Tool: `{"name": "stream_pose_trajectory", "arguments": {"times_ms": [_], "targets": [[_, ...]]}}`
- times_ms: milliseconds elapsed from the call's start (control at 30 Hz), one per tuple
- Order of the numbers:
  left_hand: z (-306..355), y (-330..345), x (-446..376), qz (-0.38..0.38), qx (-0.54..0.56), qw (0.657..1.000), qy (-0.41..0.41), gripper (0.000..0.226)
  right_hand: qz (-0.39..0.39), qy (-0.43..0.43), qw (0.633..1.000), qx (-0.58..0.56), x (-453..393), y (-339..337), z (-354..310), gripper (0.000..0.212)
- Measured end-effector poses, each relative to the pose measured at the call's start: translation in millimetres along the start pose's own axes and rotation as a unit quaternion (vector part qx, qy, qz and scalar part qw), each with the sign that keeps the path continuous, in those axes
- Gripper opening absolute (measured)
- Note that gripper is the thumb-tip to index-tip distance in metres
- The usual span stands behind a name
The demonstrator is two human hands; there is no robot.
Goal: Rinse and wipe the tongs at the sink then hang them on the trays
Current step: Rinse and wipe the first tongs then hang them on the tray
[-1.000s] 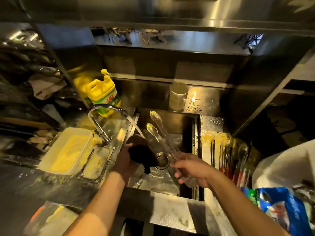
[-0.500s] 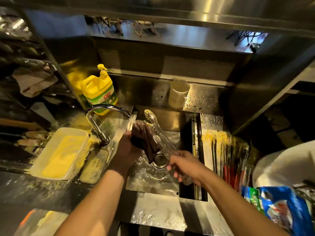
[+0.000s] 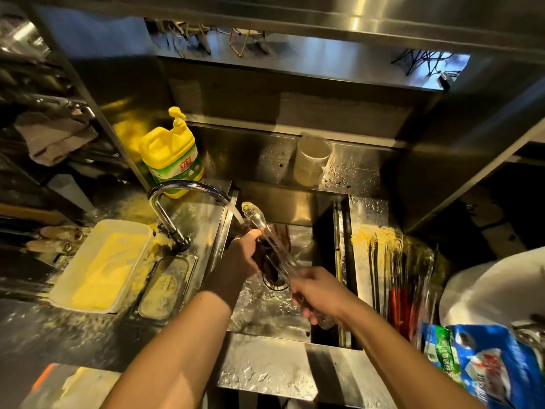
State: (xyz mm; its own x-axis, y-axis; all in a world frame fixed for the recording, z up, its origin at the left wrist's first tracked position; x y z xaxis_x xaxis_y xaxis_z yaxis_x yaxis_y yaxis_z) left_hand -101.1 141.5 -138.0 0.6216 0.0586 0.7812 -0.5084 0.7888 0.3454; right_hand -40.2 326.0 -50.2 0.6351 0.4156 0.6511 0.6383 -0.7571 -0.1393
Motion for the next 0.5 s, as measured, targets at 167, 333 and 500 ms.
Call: {"name": "stream_pose_trajectory", "arguments": {"times_ms": [167, 333, 500], "targets": [[11.0, -2.3, -9.0, 0.048, -0.007, 0.998, 0.041, 0.037, 0.008, 0.008, 1.0, -0.024, 2.1, 1.1, 2.4, 0.017], [-1.2, 3.3, -3.4, 0.041, -0.048, 0.996, 0.061, 0.02, 0.019, 0.011, 1.0, -0.012, -0.2, -1.2, -1.6, 0.022], [19.2, -4.2, -11.9, 0.081, -0.002, 0.995, 0.061, 0.03, 0.019, 0.0, 1.0, 0.002, -1.4, 2.3, -7.9, 0.013]]}}
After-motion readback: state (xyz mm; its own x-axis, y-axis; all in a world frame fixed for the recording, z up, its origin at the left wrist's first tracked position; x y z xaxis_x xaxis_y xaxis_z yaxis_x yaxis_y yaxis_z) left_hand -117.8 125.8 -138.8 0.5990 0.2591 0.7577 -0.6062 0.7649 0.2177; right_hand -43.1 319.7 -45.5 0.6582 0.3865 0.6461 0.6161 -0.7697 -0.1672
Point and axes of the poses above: each hand's wrist, its own x-axis away from the middle knuckle, its own y-axis out of the palm, z = x × y, the point moved 1 cm from there along -x, towards the middle knuckle
